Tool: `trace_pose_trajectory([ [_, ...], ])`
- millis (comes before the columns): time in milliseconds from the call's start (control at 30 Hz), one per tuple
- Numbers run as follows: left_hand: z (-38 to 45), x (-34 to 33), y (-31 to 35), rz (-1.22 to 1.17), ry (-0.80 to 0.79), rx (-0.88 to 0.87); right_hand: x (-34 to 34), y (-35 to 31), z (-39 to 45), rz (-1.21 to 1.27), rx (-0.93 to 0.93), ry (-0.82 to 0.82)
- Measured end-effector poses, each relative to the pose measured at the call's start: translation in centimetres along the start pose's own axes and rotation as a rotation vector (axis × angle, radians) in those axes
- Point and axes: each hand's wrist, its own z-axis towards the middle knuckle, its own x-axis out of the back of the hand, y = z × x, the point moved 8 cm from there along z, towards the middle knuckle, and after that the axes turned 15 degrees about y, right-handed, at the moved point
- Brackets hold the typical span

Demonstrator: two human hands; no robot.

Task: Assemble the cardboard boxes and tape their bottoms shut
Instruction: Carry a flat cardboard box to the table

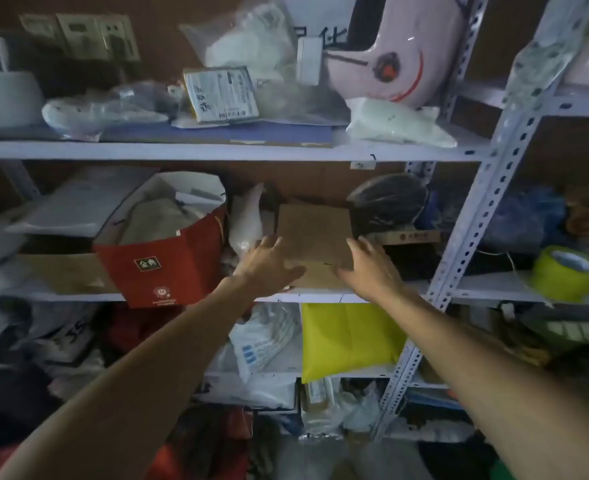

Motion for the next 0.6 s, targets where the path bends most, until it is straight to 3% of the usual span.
trace_pose_trajectory([
  [167, 4.7, -4.3, -2.7, -0.184, 0.075, 0.047, -5.7, 1.1, 4.7, 0.038, -0.119, -0.010],
  [400, 5.9, -9.1, -5.9, -0.773, 0.122, 0.384, -10.7, 4.4, 5.8, 0.457, -0.466, 0.047],
  [500, 5.5, -9.9, -5.8, -0.935, 0.175, 0.415, -11.2, 5.1, 5.4, 0.635, -0.506, 0.159],
  [600, 4.7, -9.5, -5.1, -1.024, 0.179, 0.452, -10.8, 4.9, 5.0, 0.734, -0.494, 0.162],
])
